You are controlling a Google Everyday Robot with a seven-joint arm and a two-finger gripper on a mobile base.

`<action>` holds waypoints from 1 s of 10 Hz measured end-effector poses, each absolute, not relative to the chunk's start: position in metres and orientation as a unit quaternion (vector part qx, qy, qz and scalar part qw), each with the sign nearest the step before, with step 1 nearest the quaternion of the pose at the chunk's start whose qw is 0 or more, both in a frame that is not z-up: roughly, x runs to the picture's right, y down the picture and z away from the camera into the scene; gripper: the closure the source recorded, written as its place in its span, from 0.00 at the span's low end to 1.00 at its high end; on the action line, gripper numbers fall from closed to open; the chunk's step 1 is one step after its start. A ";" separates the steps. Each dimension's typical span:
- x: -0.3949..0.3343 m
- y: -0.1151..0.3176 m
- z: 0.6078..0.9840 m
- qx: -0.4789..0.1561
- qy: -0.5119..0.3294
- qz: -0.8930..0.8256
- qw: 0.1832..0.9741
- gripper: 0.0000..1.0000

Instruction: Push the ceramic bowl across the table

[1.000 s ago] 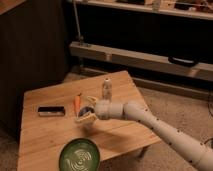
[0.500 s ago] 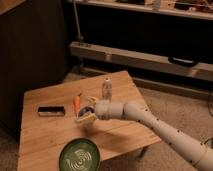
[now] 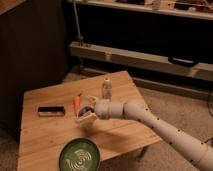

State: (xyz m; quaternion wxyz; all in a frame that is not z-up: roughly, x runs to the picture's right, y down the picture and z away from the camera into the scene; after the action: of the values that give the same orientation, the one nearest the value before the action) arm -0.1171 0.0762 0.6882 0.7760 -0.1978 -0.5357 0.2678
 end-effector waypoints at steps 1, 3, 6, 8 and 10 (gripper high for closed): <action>-0.122 0.069 0.673 -0.189 -0.531 0.236 0.791 0.20; -0.139 0.047 0.629 -0.172 -0.509 0.151 0.829 0.20; -0.175 0.051 0.580 -0.162 -0.418 -0.005 0.894 0.31; -0.186 0.062 0.569 -0.154 -0.344 -0.068 0.924 0.51; -0.176 0.074 0.583 -0.145 -0.322 -0.082 0.932 0.72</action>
State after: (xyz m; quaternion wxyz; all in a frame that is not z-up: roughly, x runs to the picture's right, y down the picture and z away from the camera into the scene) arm -0.1764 0.0745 0.5828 0.9320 -0.1454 -0.3217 -0.0820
